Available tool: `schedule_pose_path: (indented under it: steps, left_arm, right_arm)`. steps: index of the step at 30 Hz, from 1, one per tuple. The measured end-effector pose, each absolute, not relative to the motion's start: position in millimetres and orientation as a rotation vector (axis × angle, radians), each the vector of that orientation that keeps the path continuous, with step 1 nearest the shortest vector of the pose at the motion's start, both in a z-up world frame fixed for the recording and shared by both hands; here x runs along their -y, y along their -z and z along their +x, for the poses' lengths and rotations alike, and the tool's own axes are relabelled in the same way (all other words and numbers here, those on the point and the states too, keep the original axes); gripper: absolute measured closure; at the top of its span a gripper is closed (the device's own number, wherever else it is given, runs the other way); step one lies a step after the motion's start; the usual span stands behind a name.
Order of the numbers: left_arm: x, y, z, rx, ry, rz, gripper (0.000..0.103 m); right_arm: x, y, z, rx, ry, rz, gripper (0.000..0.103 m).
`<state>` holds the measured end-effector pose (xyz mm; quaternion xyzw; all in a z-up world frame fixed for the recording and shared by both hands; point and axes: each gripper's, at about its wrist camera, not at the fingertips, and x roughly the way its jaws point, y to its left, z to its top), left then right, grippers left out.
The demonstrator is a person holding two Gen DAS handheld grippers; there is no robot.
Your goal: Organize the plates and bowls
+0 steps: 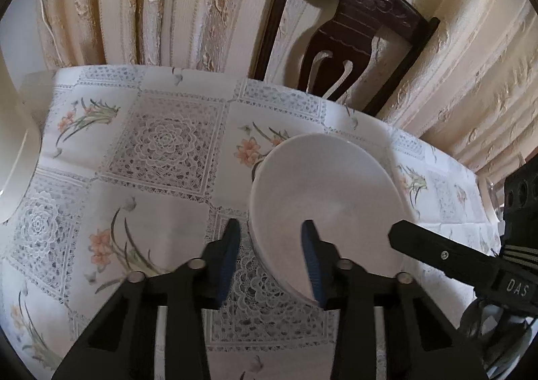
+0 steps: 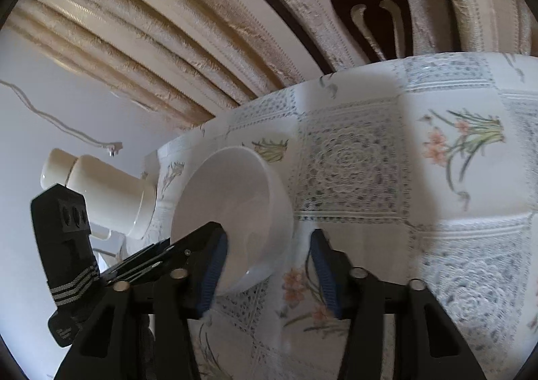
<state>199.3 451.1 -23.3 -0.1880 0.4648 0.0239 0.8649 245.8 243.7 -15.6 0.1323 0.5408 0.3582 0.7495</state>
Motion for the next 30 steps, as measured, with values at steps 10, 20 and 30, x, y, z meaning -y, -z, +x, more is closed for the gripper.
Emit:
schedule_pose_path:
  steps: [10, 20, 30]
  left_arm:
    - [-447.6, 25.1, 199.1, -0.964, -0.036, -0.352, 0.074]
    - [-444.0, 19.2, 182.7, -0.972, -0.048, -0.347, 0.074]
    - [-434.2, -12.7, 142.9, -0.929, -0.056, -0.314, 0.074]
  right_arm:
    - [-247.7, 18.4, 245.3, -1.188, -0.785, 0.230, 0.069]
    - [-245.4, 7.4, 225.3, -1.182, -0.814, 0.187, 0.069]
    - [-235.1, -15.6, 186.3, -1.187, -0.838, 0.174, 0.069]
